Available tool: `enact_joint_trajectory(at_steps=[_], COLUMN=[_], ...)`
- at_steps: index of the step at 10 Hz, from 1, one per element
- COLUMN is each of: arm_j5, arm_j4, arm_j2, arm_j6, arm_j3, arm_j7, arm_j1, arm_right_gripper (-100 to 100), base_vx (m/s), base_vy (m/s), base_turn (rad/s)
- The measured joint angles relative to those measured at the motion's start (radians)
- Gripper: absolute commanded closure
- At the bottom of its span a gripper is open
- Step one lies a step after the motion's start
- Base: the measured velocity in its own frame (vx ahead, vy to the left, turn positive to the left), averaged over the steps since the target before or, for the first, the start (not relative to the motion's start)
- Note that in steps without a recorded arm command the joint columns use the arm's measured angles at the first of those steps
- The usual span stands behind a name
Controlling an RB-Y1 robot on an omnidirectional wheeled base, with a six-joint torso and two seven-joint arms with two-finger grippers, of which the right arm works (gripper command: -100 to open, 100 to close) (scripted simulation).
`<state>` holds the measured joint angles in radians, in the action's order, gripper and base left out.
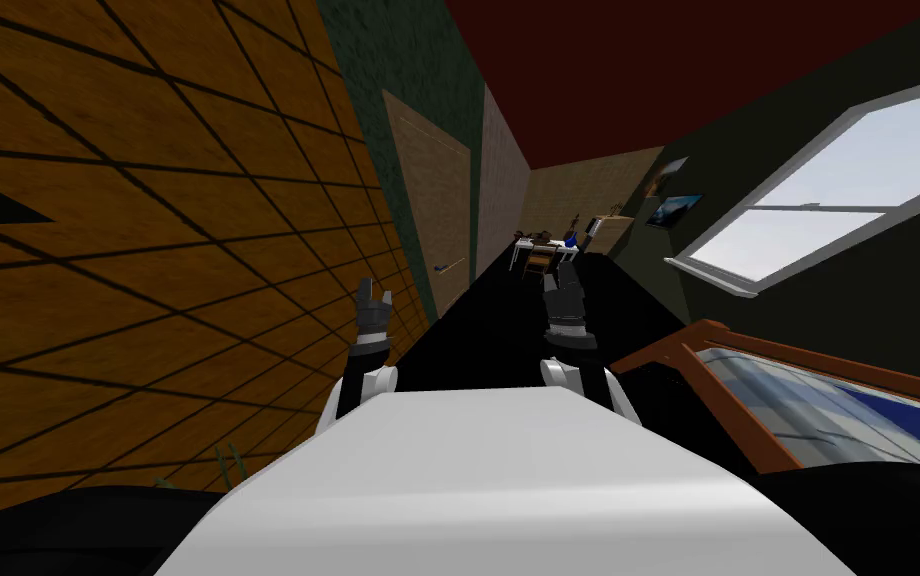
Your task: Pull the door open
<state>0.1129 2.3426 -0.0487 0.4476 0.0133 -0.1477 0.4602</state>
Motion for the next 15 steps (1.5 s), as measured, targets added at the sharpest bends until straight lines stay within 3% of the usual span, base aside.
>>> enact_joint_trajectory(at_steps=[15], arm_j5=[-0.045], arm_j4=[-0.307], arm_j2=[-0.044], arm_j6=[0.072], arm_j3=[-0.013], arm_j7=[0.052], arm_j1=[-0.105], arm_right_gripper=[-100], base_vx=[0.093], base_vy=[-0.017], base_turn=[0.118])
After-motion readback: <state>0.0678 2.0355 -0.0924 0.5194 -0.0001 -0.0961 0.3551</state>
